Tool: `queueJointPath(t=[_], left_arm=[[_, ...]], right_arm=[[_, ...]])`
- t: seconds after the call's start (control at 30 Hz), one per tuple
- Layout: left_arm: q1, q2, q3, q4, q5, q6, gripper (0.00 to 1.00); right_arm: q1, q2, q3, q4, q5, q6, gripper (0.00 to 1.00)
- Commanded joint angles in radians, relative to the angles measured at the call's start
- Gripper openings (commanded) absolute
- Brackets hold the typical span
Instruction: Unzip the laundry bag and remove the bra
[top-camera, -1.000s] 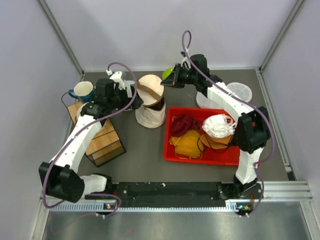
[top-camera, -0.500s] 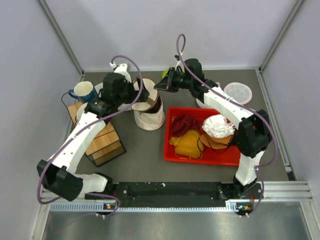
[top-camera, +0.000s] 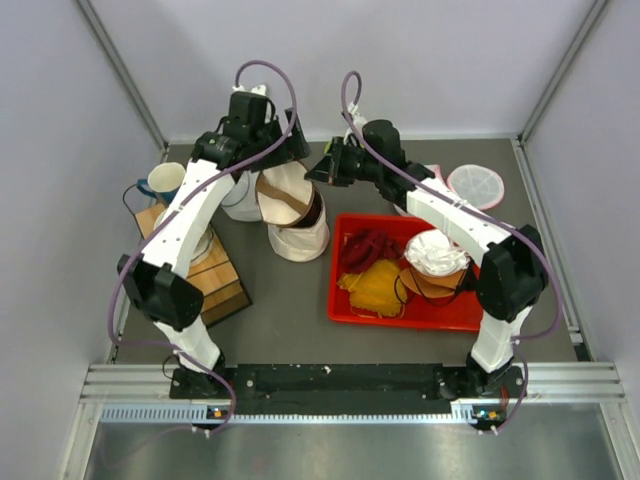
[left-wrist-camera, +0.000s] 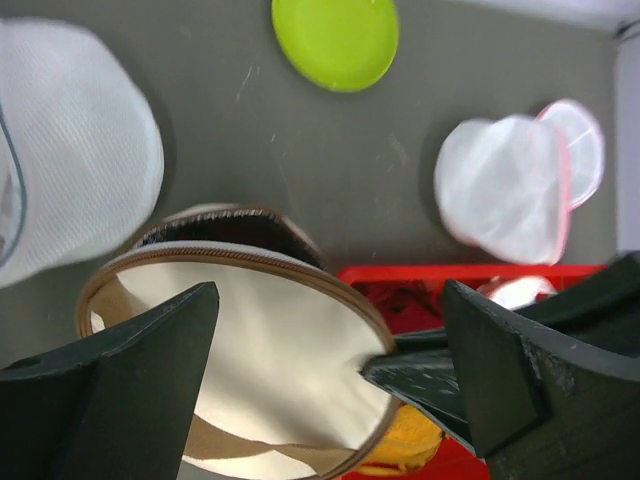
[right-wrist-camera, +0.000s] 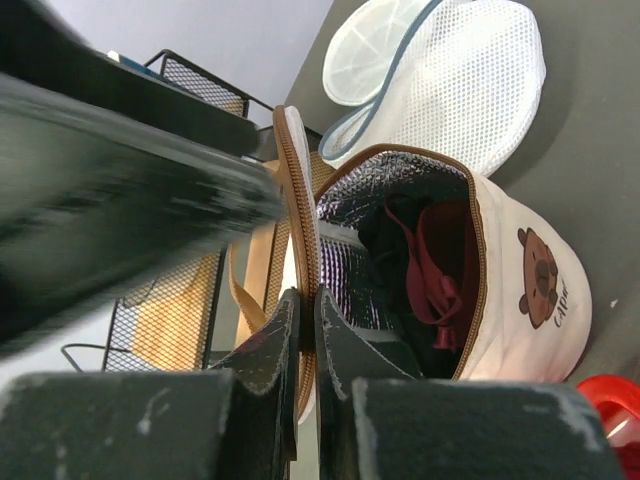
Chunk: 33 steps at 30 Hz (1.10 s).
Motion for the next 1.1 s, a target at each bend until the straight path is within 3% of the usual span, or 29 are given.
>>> queueJointPath(t=[0.0,0.2,0.3,0.4,0.47,0.53,0.57,0.67,0.7,1.0,1.07], left_arm=[[0.002,0.043,0.022,-0.116,0.012,-0.025,0.98],[0.002,0.051,-0.027,-0.097,-0.042,-0.034,0.98],[0.002,0.057,-0.032,-0.088,-0.043,-0.039,0.86],[0.002,0.052,-0.039,-0.081,-0.048,-0.038,0.69],[0.002,0.046,-0.041,-0.077,-0.056,-0.033,0.52],[0.002,0.043,-0.045,-0.074,-0.056,-0.028,0.45],[0.002,0.043,-0.045,-0.073,-0.056,-0.027,0.34],[0.002,0.043,-0.045,-0.067,-0.053,-0.024,0.16],[0.002,0.040,-0.044,-0.067,-0.051,-0.024,0.00],[0.004,0.008,-0.056,-0.053,-0.085,-0.031,0.00],[0.004,-0.013,-0.076,-0.035,-0.102,-0.030,0.00]], right_arm=[[0.025,-0.064,0.009,0.009,0.041,-0.076,0.00],[0.040,-0.071,-0.003,0.003,0.064,-0.111,0.00],[0.045,-0.073,0.001,-0.011,0.082,-0.131,0.00],[0.046,-0.077,-0.002,-0.017,0.098,-0.143,0.00],[0.046,-0.080,-0.003,-0.023,0.113,-0.153,0.00],[0.049,-0.090,-0.008,-0.023,0.127,-0.168,0.00],[0.049,-0.096,-0.009,-0.026,0.130,-0.174,0.00],[0.048,-0.114,-0.019,-0.029,0.139,-0.191,0.00],[0.049,-0.119,-0.020,-0.028,0.141,-0.199,0.00],[0.048,-0.136,-0.022,-0.036,0.161,-0.220,0.00],[0.048,-0.142,-0.022,-0.040,0.165,-0.222,0.29]])
